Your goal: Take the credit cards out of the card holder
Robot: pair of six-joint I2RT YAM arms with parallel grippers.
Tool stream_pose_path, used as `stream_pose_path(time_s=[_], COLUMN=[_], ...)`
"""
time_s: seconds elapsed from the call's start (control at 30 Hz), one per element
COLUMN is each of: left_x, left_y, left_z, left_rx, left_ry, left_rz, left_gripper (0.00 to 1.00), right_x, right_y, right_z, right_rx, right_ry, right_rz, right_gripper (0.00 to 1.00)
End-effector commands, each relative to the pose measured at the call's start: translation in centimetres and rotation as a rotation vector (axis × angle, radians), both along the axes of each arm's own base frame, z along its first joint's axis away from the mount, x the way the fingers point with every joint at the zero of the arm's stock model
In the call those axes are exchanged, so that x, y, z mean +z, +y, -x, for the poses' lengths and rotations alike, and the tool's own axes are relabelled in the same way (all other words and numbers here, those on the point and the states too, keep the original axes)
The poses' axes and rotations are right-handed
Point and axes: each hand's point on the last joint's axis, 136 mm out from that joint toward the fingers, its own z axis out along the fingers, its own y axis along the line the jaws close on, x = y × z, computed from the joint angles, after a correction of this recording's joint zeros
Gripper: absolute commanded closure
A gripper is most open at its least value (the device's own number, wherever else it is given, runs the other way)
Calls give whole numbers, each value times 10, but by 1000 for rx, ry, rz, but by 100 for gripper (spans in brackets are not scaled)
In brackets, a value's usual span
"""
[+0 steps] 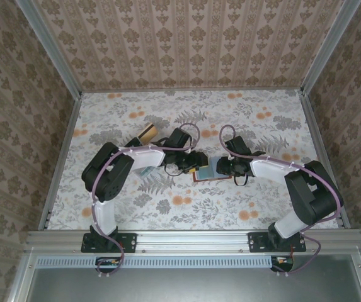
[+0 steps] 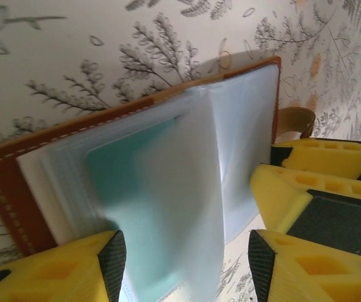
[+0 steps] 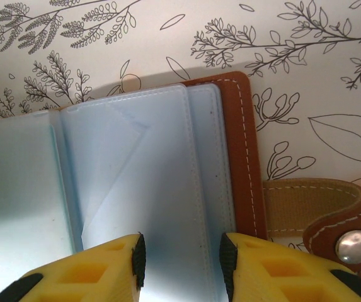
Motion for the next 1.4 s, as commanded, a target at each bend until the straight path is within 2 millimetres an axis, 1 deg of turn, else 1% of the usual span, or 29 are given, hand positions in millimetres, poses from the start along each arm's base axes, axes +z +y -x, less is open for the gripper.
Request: stream_pose_path(time_s=[0.0, 0.17, 0.23, 0.37, 0.47, 0.53, 0.67, 0.77, 0.83, 0.93, 1.07, 1.23, 1.27, 1.37], left_x=[11, 18, 23, 32, 36, 38, 36, 30, 27, 24, 30, 48, 49, 44], left_y=[-16, -22, -26, -37, -47, -55, -69, -75, -78, -74, -63, -38, -33, -17], left_z=[1, 0, 0, -1, -4, -1, 1, 1, 1, 1, -2, -9, -8, -10], left_rx=[-37, -56, -66, -92, -105, -133, -159, -166, -168, -160, -148, -117, -113, -77], left_ry=[-10, -24, -36, -47, -55, -38, -20, -2, 12, 14, -10, -62, -63, -81], left_rz=[56, 81, 90, 117, 132, 152, 165, 165, 162, 150, 137, 121, 119, 79], left_gripper=[43, 43, 43, 44, 45, 45, 45, 45, 45, 45, 43, 42, 42, 44], right_x=[-19, -18, -17, -10, 2, 14, 35, 42, 45, 48, 48, 53, 53, 58], right_y=[-3, -4, -4, -8, -18, -28, -48, -55, -54, -45, -38, -25, -23, -10], right_z=[23, 22, 22, 19, 14, 12, 11, 13, 14, 15, 13, 11, 11, 8], right_rx=[-1, 0, -3, -18, -46, -78, -140, -161, -157, -127, -109, -69, -62, -24], right_ry=[98, 97, 94, 74, 35, -3, -61, -83, -94, -101, -99, -106, -106, -116], right_rz=[0, 3, 1, 3, 25, 40, 66, 56, 41, -5, -39, -94, -102, -147], right_gripper=[59, 59, 57, 56, 55, 55, 54, 54, 54, 54, 56, 57, 59, 62])
